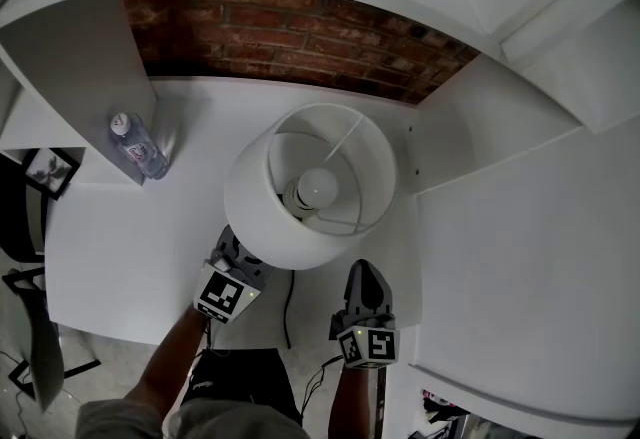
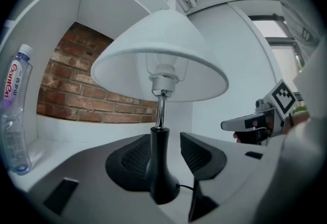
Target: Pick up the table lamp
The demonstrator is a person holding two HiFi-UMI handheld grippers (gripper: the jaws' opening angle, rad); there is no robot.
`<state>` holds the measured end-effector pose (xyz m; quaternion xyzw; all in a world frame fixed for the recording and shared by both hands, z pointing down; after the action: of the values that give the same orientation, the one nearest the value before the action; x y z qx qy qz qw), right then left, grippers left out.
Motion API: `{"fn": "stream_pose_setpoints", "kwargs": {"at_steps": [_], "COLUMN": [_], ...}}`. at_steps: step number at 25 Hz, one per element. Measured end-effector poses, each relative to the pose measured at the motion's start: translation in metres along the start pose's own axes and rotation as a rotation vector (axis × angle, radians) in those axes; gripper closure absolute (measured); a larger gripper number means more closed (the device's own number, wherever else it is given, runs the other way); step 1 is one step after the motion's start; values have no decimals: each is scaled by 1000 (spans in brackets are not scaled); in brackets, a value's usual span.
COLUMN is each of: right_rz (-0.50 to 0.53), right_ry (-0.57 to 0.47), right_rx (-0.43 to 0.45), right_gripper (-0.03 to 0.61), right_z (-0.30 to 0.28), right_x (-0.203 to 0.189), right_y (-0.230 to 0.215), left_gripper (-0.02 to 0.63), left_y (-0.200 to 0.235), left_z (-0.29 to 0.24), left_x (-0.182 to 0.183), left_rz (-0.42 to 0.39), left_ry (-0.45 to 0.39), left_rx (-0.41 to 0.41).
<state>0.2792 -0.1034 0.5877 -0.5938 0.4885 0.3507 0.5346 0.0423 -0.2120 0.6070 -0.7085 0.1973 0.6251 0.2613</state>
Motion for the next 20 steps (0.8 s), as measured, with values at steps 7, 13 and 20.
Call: {"fn": "stream_pose_setpoints", "kwargs": {"at_steps": [7, 13, 20], "right_rz": [9, 21, 21], "right_ry": [-22, -39, -45], "right_rx": [-8, -6, -5], "right_gripper": [555, 555, 555], "right_z": [-2, -5, -10], "right_x": [3, -1, 1], "right_y": [-8, -14, -17], "left_gripper": [442, 442, 445], "left_y": [4, 4, 6], "left_z": [-13, -22, -32], "left_x": [-2, -8, -11], "left_rz": [-9, -31, -47], "left_ry": [-13, -14, -6], "left_rx": [10, 6, 10]}}
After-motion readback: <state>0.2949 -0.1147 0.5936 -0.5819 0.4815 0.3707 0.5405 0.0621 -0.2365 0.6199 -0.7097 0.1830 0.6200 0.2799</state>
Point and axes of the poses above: the fingertips, and each gripper's own axes: z backward along the fingers, y to its left, x out of its top, the point moved 10 cm from there along z, backward along the fingers, and after that the axes turned 13 degrees about -z, right-handed, at the moved point
